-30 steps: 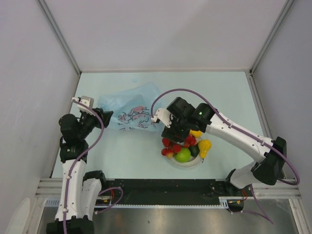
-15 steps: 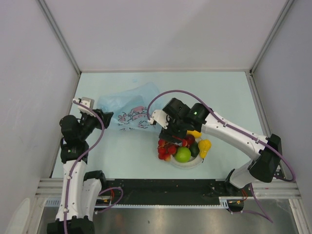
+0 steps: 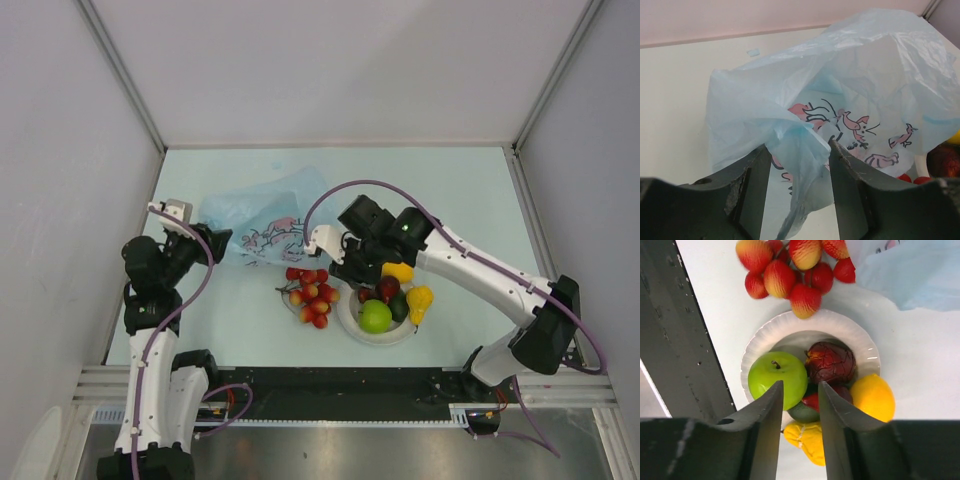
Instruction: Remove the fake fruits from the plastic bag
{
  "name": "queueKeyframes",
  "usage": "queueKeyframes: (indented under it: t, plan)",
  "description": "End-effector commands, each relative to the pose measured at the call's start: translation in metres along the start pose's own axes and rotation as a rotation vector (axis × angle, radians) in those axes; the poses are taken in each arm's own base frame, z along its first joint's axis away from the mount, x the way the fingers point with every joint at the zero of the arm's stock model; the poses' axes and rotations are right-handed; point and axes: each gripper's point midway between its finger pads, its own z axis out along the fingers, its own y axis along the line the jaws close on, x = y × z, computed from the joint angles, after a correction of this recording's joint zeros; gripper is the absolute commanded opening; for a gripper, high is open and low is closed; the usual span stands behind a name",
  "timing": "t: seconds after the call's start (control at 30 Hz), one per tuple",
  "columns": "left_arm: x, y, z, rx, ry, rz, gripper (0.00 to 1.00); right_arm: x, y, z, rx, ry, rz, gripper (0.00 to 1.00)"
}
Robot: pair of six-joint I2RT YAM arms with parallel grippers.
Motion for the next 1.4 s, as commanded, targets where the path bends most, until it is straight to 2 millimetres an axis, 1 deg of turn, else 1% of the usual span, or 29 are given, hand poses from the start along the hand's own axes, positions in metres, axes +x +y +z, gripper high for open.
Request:
queueKeyframes:
  t: [0.0, 0.07, 0.1, 0.13, 0.17, 0.2, 0.23, 0.27, 0.3, 0.33, 0.37, 0.4, 0.43, 0.47, 0.5, 0.53, 0.57, 0.6, 0.67, 0.7, 0.73, 0.83, 0.87, 0.97, 1.13, 1.17, 1.27, 1.33, 1.37]
  plan:
    - [-0.012, 0.004, 0.001, -0.02, -0.039, 0.001, 0.55, -0.045, -0.002, -0.031, 0.019, -0.2, -0.075, 0.41]
    - [-0.015, 0.011, 0.003, -0.052, -0.044, -0.005, 0.59, -0.064, -0.006, -0.036, 0.035, -0.278, -0.091, 0.45]
    - [-0.011, 0.015, 0.007, -0.062, -0.027, -0.019, 0.6, -0.086, -0.008, -0.037, 0.042, -0.356, -0.11, 0.47]
    - [-0.017, 0.018, 0.009, -0.071, -0.031, -0.023, 0.6, -0.104, -0.009, -0.042, 0.04, -0.409, -0.125, 0.47]
    - [-0.019, 0.021, 0.01, -0.09, -0.029, -0.046, 0.61, -0.116, -0.007, -0.032, 0.012, -0.421, -0.137, 0.47]
    - [-0.016, 0.027, 0.015, -0.108, -0.009, -0.075, 0.61, -0.135, 0.004, -0.029, -0.043, -0.464, -0.17, 0.46]
    - [-0.025, 0.029, 0.016, -0.123, -0.019, -0.086, 0.6, -0.145, 0.008, -0.024, -0.071, -0.477, -0.185, 0.45]
    - [-0.026, 0.033, 0.018, -0.14, -0.014, -0.109, 0.61, -0.162, 0.009, -0.01, -0.094, -0.482, -0.193, 0.45]
    - [-0.028, 0.033, 0.019, -0.142, -0.014, -0.116, 0.61, -0.169, 0.014, -0.002, -0.112, -0.481, -0.205, 0.44]
    - [-0.032, 0.034, 0.022, -0.141, -0.013, -0.123, 0.61, -0.177, 0.026, 0.006, -0.133, -0.479, -0.231, 0.43]
    - [-0.033, 0.034, 0.023, -0.139, -0.006, -0.136, 0.61, -0.184, 0.026, 0.027, -0.141, -0.463, -0.244, 0.43]
    - [-0.034, 0.033, 0.024, -0.13, -0.001, -0.143, 0.61, -0.186, 0.024, 0.038, -0.112, -0.438, -0.25, 0.41]
    - [-0.036, 0.033, 0.025, -0.127, 0.001, -0.146, 0.62, -0.189, 0.034, 0.049, -0.123, -0.422, -0.278, 0.4]
    - [-0.037, 0.032, 0.026, -0.123, 0.006, -0.154, 0.61, -0.192, 0.037, 0.057, -0.125, -0.412, -0.298, 0.38]
    - [-0.038, 0.033, 0.026, -0.126, 0.002, -0.157, 0.62, -0.187, 0.038, 0.08, -0.124, -0.369, -0.314, 0.36]
    - [-0.042, 0.032, 0.027, -0.122, -0.003, -0.16, 0.62, -0.187, 0.041, 0.088, -0.127, -0.357, -0.33, 0.36]
    - [-0.044, 0.032, 0.027, -0.123, -0.006, -0.17, 0.62, -0.186, 0.049, 0.098, -0.139, -0.342, -0.348, 0.36]
    - [-0.047, 0.032, 0.028, -0.12, -0.017, -0.167, 0.62, -0.181, 0.046, 0.117, -0.13, -0.306, -0.357, 0.37]
    - [-0.054, 0.03, 0.026, -0.119, -0.036, -0.162, 0.62, -0.182, 0.048, 0.133, -0.106, -0.289, -0.371, 0.41]
    - [-0.056, 0.03, 0.025, -0.118, -0.041, -0.159, 0.62, -0.178, 0.04, 0.142, -0.061, -0.26, -0.377, 0.47]
    - [-0.057, 0.029, 0.024, -0.119, -0.045, -0.157, 0.62, -0.17, 0.039, 0.159, -0.057, -0.221, -0.383, 0.49]
    - [-0.056, 0.025, 0.019, -0.111, -0.049, -0.149, 0.62, -0.159, 0.025, 0.18, -0.001, -0.164, -0.384, 0.51]
    - [-0.055, 0.024, 0.018, -0.108, -0.049, -0.151, 0.62, -0.158, 0.017, 0.182, 0.035, -0.15, -0.389, 0.51]
    - [-0.053, 0.018, 0.014, -0.088, -0.057, -0.155, 0.62, -0.15, 0.007, 0.191, 0.081, -0.115, -0.419, 0.51]
    - [-0.047, 0.011, 0.009, -0.072, -0.064, -0.161, 0.62, -0.137, -0.006, 0.203, 0.119, -0.063, -0.45, 0.5]
    - [-0.046, 0.011, 0.008, -0.072, -0.062, -0.164, 0.62, -0.13, -0.014, 0.207, 0.153, -0.027, -0.458, 0.49]
    - [-0.044, 0.011, 0.007, -0.071, -0.063, -0.167, 0.62, -0.11, -0.02, 0.216, 0.165, 0.065, -0.483, 0.45]
    - [-0.044, 0.009, 0.007, -0.065, -0.062, -0.168, 0.62, -0.094, -0.02, 0.224, 0.139, 0.123, -0.479, 0.45]
    - [-0.045, 0.009, 0.007, -0.066, -0.063, -0.167, 0.62, -0.092, -0.018, 0.227, 0.122, 0.125, -0.476, 0.45]
